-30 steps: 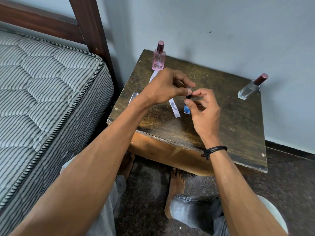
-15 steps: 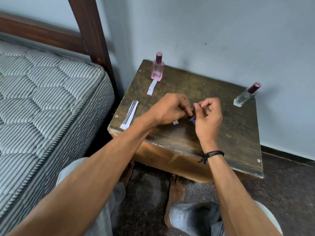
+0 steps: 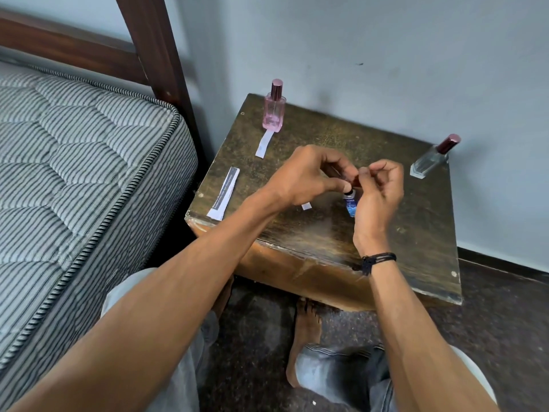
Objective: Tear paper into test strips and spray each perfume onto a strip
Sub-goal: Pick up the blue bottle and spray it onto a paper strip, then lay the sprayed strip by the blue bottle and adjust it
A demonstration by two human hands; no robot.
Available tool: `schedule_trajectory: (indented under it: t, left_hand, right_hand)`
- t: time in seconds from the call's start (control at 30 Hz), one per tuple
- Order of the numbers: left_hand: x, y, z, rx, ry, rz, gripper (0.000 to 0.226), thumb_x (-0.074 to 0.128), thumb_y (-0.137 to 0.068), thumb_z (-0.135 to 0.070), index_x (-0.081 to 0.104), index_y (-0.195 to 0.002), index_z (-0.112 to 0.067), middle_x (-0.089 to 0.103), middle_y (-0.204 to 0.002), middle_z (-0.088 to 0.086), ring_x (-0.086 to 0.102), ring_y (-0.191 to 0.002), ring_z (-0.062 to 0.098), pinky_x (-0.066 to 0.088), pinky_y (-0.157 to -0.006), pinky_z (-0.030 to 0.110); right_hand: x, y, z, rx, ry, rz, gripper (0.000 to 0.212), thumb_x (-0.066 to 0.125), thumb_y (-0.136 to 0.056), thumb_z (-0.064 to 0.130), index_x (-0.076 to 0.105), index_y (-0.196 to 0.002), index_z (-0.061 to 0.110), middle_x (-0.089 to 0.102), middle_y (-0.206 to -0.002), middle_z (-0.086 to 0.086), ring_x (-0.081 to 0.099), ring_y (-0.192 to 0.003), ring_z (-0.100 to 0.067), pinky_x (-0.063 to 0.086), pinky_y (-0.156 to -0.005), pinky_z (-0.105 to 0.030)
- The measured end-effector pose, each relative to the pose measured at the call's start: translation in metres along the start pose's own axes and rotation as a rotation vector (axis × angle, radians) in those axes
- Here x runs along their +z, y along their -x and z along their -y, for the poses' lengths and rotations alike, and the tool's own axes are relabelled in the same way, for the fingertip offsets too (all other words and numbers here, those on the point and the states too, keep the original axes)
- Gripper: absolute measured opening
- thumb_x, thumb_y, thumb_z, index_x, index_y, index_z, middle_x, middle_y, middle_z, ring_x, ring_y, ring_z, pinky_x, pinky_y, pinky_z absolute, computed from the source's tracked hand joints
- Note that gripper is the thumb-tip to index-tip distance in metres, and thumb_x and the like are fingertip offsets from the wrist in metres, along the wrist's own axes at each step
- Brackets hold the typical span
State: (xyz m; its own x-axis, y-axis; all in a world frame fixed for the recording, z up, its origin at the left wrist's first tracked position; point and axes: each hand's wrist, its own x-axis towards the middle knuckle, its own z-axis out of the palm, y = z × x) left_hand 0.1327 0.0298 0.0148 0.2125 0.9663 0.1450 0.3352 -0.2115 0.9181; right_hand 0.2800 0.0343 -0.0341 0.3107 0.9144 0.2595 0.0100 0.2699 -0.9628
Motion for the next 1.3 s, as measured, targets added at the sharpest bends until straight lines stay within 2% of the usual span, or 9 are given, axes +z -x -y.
schedule_trajectory:
  t: [0.13, 0.27, 0.43, 0.67, 0.87, 1.03, 1.1, 1.2, 1.3]
  left_hand:
    - [0.005, 0.003, -0.001, 0.034, -0.027, -0.033, 0.021, 0.084, -0.075, -0.004, 0.077, -0.094, -0.006, 0.077, -0.091, 0.005, 0.073, -0.086, 0.016, 0.057, -0.087, 0.036]
    - [0.01, 0.005, -0.006, 0.074, -0.07, -0.034, 0.022, 0.082, -0.077, -0.004, 0.076, -0.098, -0.006, 0.077, -0.093, 0.005, 0.072, -0.085, 0.013, 0.058, -0.085, 0.032]
    - [0.01, 0.008, -0.011, 0.142, -0.154, -0.019, 0.022, 0.081, -0.08, -0.005, 0.076, -0.101, -0.007, 0.076, -0.099, 0.002, 0.072, -0.09, 0.013, 0.057, -0.087, 0.03]
    - [0.015, 0.009, -0.011, 0.213, -0.202, -0.021, 0.022, 0.08, -0.081, -0.005, 0.076, -0.102, -0.006, 0.075, -0.102, 0.006, 0.071, -0.093, 0.017, 0.057, -0.088, 0.035]
    - [0.016, 0.008, -0.012, 0.153, -0.176, 0.03, 0.03, 0.079, -0.081, -0.007, 0.075, -0.11, -0.012, 0.075, -0.104, 0.003, 0.07, -0.097, 0.014, 0.056, -0.092, 0.037]
    - [-0.012, 0.005, -0.012, 0.137, -0.144, -0.026, 0.032, 0.08, -0.08, -0.009, 0.075, -0.111, -0.014, 0.077, -0.098, -0.003, 0.071, -0.092, 0.005, 0.056, -0.089, 0.024]
    - [-0.03, 0.004, -0.009, 0.109, -0.097, -0.058, 0.03, 0.079, -0.081, -0.008, 0.074, -0.11, -0.012, 0.075, -0.094, -0.005, 0.07, -0.089, 0.004, 0.055, -0.088, 0.022]
    - [-0.057, 0.007, -0.001, 0.07, -0.04, -0.138, 0.029, 0.078, -0.082, -0.008, 0.073, -0.11, -0.012, 0.076, -0.096, -0.001, 0.072, -0.093, 0.009, 0.057, -0.093, 0.03]
    - [-0.078, 0.013, 0.008, 0.04, -0.043, -0.192, 0.027, 0.078, -0.082, -0.009, 0.073, -0.108, -0.016, 0.077, -0.096, -0.002, 0.073, -0.094, 0.008, 0.058, -0.093, 0.036]
  right_hand:
    - [0.001, -0.001, 0.002, 0.077, -0.06, -0.019, 0.026, 0.055, -0.09, -0.007, 0.055, -0.091, 0.019, 0.058, -0.072, 0.014, 0.057, -0.065, 0.002, 0.046, -0.065, -0.017]
    - [0.001, 0.0, 0.004, 0.122, -0.077, -0.025, 0.02, 0.058, -0.083, 0.002, 0.056, -0.09, 0.021, 0.054, -0.082, 0.001, 0.052, -0.077, -0.011, 0.043, -0.074, -0.028]
    - [0.0, 0.0, 0.006, 0.127, -0.092, -0.027, 0.021, 0.056, -0.082, -0.001, 0.056, -0.091, 0.018, 0.054, -0.079, 0.004, 0.053, -0.072, -0.004, 0.044, -0.072, -0.022]
    - [0.003, 0.004, 0.012, 0.132, -0.11, -0.041, 0.025, 0.048, -0.075, -0.002, 0.055, -0.09, 0.018, 0.055, -0.072, 0.014, 0.054, -0.066, 0.003, 0.046, -0.066, -0.019]
    - [0.005, 0.005, 0.014, 0.2, -0.202, -0.044, 0.027, 0.046, -0.079, -0.001, 0.057, -0.092, 0.02, 0.055, -0.076, 0.01, 0.052, -0.068, -0.006, 0.046, -0.065, -0.024]
    - [0.016, 0.001, 0.023, 0.254, -0.329, 0.058, 0.018, 0.059, -0.089, 0.002, 0.061, -0.096, 0.019, 0.063, -0.08, 0.006, 0.061, -0.075, -0.013, 0.049, -0.066, -0.026]
    - [0.019, -0.001, 0.025, 0.259, -0.282, 0.113, 0.016, 0.06, -0.091, 0.003, 0.062, -0.098, 0.017, 0.068, -0.083, 0.001, 0.067, -0.075, -0.014, 0.054, -0.067, -0.027]
    - [0.024, -0.001, 0.024, 0.269, -0.065, 0.179, 0.017, 0.063, -0.094, 0.001, 0.065, -0.098, 0.017, 0.07, -0.093, -0.006, 0.071, -0.081, -0.016, 0.057, -0.074, -0.028]
    - [0.031, -0.001, 0.021, 0.27, 0.161, 0.284, 0.017, 0.068, -0.094, 0.006, 0.071, -0.094, 0.023, 0.073, -0.095, 0.0, 0.07, -0.081, -0.011, 0.055, -0.073, -0.025]
